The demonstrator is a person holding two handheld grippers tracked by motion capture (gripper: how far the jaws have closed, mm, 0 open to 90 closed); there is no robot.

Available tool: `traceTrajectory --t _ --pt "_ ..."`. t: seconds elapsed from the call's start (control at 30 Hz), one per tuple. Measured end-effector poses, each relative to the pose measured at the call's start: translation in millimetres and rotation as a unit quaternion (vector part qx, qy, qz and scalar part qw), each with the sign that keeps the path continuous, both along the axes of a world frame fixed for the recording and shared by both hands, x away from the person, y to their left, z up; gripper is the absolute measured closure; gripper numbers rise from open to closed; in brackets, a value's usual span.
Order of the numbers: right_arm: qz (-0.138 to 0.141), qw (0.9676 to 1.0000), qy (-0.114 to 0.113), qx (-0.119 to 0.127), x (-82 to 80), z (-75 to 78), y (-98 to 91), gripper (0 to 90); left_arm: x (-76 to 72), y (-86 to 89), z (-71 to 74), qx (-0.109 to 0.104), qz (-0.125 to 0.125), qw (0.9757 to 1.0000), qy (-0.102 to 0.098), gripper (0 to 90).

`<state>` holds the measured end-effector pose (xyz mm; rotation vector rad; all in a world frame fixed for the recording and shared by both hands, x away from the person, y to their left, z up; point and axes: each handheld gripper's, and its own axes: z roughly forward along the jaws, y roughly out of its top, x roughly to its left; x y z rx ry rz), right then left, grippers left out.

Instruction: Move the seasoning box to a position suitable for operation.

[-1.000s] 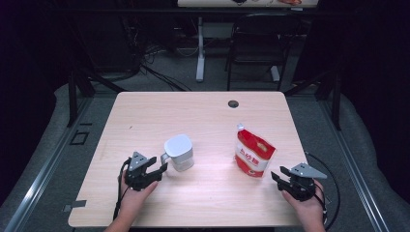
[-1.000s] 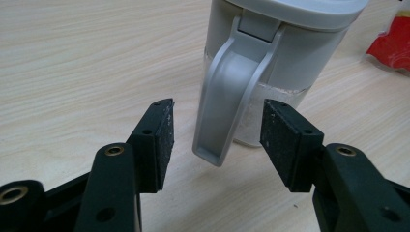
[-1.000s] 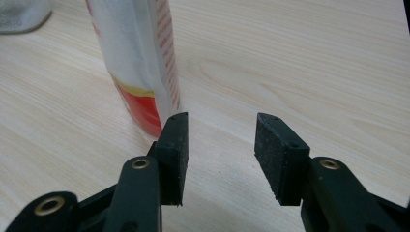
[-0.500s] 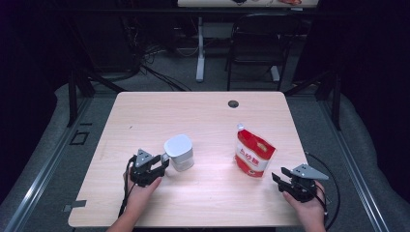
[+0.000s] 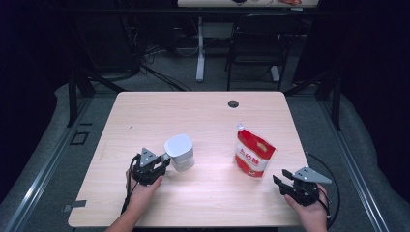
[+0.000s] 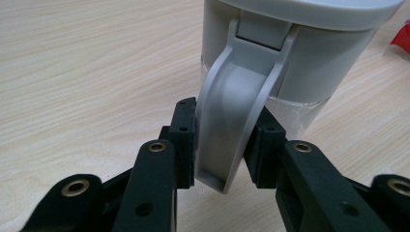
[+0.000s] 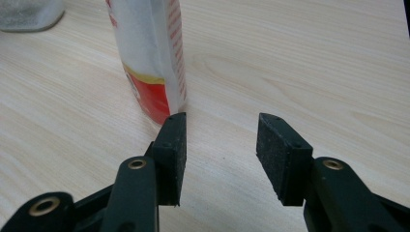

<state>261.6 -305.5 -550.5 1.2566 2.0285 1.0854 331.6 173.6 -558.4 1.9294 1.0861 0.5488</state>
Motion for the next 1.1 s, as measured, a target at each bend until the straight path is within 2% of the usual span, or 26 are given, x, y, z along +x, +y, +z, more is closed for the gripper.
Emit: traceTrajectory --t 0.13,0.2,0.33,0.57,0.93,1.1 --pt "-0.001 1.0000 0.001 0.001 -0.1 0.1 -0.2 54.6 -1.5 -0.7 0.3 0.003 -0.006 1.0000 0.000 69.0" --pt "0.008 1.0000 0.000 0.005 -1.6 1.9 1.3 54.6 -3.5 -1.6 0.5 0.003 -0.009 1.0000 0.002 69.0" --pt "0.023 0.9997 -0.006 -0.004 -2.8 3.3 7.2 54.8 -9.7 -4.9 0.8 0.002 -0.025 0.9997 0.004 68.9" --pt "0.029 0.9996 0.003 -0.007 -1.4 1.6 8.7 55.1 -17.7 -13.6 2.3 0.006 -0.058 0.9982 0.010 69.1" --pt "0.027 0.9996 0.002 -0.001 1.2 0.2 7.0 55.1 -29.4 -28.6 2.6 0.007 -0.117 0.9930 0.010 69.0" --pt "0.031 0.9995 0.004 -0.005 1.7 0.4 8.6 55.0 -32.9 -28.1 3.0 0.006 -0.150 0.9885 0.014 69.0"
